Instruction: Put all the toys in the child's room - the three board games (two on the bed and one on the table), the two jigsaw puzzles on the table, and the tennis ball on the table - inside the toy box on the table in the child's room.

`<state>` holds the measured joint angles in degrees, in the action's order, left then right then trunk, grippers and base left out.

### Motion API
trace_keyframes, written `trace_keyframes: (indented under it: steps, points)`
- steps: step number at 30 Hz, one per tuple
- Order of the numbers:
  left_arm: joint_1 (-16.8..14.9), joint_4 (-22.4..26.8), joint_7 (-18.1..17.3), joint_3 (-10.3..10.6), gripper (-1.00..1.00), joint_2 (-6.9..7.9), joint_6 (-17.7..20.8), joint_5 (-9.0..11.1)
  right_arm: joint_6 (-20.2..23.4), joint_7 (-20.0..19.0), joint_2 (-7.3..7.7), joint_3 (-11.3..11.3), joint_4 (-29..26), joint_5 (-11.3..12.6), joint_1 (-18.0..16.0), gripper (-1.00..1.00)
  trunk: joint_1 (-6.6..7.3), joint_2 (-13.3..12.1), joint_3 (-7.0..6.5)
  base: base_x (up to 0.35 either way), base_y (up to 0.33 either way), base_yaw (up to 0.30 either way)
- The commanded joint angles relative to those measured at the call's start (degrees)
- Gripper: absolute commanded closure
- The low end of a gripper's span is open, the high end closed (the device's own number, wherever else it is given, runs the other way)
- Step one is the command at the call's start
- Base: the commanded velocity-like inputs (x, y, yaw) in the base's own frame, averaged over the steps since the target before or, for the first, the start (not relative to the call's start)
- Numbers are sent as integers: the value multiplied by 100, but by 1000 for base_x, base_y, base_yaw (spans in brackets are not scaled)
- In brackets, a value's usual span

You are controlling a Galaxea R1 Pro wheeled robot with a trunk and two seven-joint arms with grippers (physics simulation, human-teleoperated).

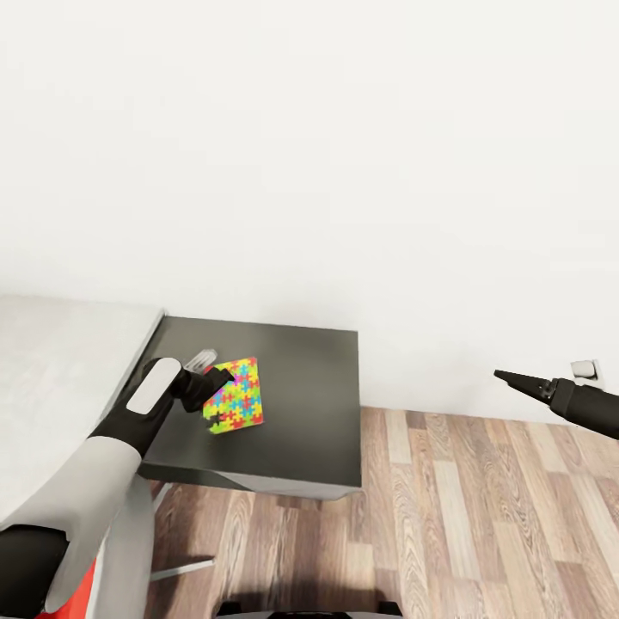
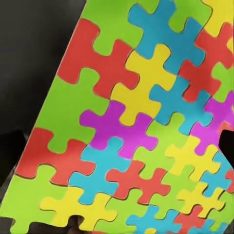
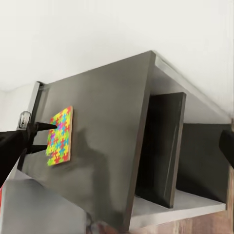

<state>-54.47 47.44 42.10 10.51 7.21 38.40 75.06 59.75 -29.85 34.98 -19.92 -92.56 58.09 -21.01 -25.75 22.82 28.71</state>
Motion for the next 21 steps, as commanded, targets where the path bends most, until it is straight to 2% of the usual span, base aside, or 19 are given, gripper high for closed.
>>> trace_keyframes:
  steps: [1, 14, 21]
  points:
    - [-2, 11, 52, 20, -100, 8, -6, 61, 25, -47, 0, -3, 1, -43, -9, -100, -3, 10, 8, 0, 0, -276]
    - [-2, 13, 63, 21, -100, -23, 0, 66, 25, -47, 0, -3, 1, -43, -9, -100, -3, 10, 8, 0, 0, -277]
    - [-2, 11, 74, 21, -100, -21, 1, 62, 25, -47, 0, -3, 1, -43, -9, -100, -3, 10, 8, 0, 0, -118]
